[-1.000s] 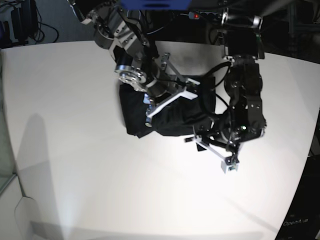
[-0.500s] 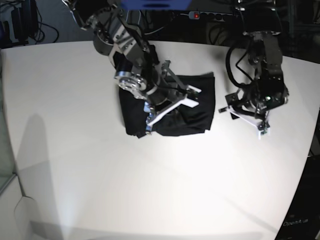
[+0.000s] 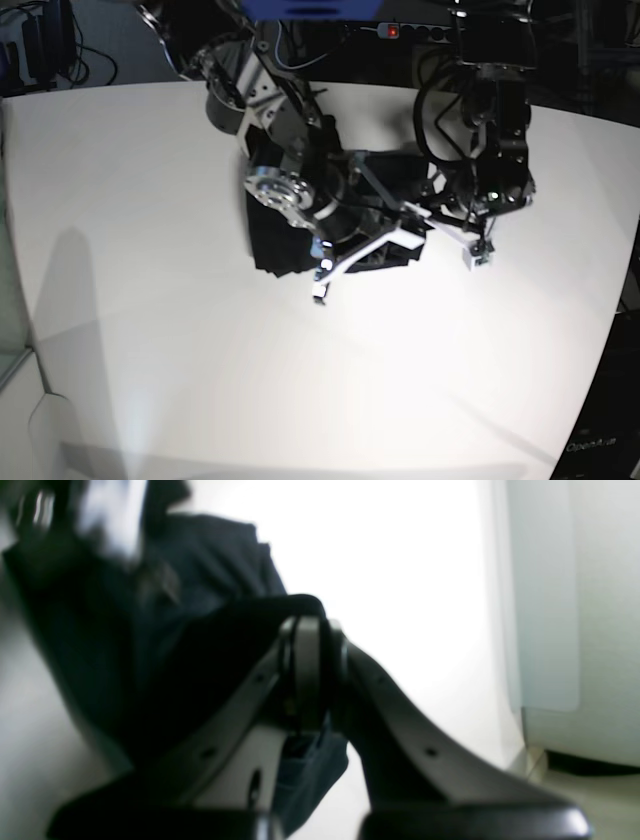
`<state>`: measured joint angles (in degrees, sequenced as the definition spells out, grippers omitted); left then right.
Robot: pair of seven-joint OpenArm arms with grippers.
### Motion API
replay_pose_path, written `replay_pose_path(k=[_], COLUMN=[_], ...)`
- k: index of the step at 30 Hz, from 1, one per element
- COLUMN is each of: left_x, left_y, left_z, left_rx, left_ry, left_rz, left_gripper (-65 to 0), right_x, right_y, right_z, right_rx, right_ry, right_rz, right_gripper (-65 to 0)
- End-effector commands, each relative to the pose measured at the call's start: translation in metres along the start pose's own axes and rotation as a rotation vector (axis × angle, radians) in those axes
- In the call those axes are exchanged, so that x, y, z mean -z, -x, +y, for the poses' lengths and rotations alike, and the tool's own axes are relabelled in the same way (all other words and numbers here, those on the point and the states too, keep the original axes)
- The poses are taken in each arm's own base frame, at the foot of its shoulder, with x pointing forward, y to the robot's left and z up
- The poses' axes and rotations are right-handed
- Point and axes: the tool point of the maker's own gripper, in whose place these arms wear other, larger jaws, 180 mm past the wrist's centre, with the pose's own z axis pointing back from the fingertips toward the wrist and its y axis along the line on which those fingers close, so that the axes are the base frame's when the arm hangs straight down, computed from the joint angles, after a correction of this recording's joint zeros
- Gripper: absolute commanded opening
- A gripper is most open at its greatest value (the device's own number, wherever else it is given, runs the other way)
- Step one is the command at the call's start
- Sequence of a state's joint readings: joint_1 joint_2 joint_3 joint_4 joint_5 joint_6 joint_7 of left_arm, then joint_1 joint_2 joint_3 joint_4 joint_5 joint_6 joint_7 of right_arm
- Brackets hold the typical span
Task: Fold the T-shirt properly
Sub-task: 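Hold the bundle with both grippers and press the fold down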
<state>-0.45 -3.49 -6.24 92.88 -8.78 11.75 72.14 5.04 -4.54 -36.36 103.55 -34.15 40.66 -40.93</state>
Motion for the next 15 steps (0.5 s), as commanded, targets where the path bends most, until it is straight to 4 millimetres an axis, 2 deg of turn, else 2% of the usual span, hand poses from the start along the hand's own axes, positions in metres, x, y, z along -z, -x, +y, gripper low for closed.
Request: replay_pose_path(k=[1, 6, 15], left_x=[-0.005, -0.005, -0.005], left_y=[-0.013, -0.014, -0.013], left_z=[-0.002, 0.003, 0.001], left_rx=[0.005, 0.003, 0.006], left_ry=[0.004, -0.005, -0.001], left_rz=[-0.038, -0.039, -0.036], left_gripper=[-31.8, -31.8, -31.8], right_x=[-0.003, -0.003, -0.003], right_y=[-0.020, -0.038, -0.046], right_z=[-0.012, -0.014, -0.013], right_rx=[0.021, 0.051, 0.032], right_ry=[0.035, 0.036, 0.032], right_rz=[-0.061, -0.097, -0.113], right_gripper=[-65.0, -65.0, -65.0])
